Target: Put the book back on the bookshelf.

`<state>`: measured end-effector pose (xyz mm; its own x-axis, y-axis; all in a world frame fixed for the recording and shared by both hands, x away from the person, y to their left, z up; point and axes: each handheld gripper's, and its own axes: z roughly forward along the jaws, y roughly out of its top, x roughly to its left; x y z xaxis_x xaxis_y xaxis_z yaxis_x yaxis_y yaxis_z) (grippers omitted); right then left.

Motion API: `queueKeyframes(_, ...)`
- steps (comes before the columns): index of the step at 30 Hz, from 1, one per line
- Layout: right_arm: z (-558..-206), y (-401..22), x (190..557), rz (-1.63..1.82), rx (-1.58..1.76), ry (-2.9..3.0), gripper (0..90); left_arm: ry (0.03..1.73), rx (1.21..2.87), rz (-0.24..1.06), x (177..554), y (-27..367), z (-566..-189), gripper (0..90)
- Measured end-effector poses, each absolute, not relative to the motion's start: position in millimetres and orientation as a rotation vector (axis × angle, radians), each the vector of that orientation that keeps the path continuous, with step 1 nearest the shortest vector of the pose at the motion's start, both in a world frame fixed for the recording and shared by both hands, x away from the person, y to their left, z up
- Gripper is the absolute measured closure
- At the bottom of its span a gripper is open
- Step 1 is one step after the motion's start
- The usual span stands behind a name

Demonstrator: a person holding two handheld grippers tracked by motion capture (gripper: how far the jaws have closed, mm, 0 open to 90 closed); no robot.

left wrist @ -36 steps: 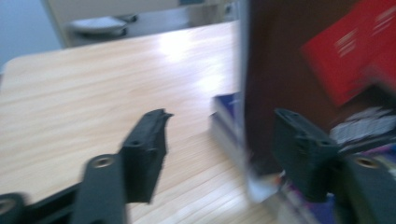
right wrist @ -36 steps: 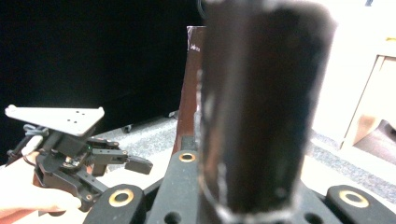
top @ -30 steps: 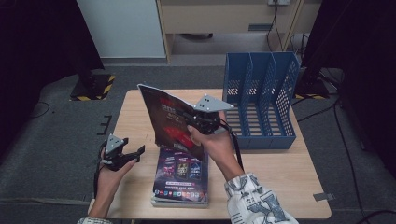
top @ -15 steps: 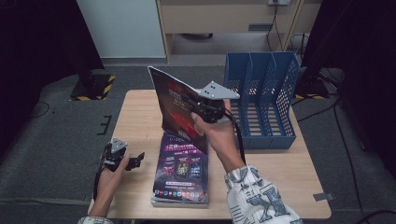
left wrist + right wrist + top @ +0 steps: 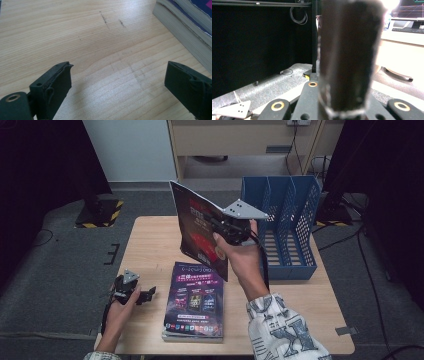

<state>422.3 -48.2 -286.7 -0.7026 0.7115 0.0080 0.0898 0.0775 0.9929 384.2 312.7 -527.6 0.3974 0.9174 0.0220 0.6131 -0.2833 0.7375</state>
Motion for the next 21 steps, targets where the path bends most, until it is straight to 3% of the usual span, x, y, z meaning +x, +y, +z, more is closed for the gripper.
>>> queueKeyframes(21,-273.8,-64.4,420.4,1.661,0.812,1.840,86.9,1.354,2.026,0.588,387.6,314.6,-535.5,3.7)
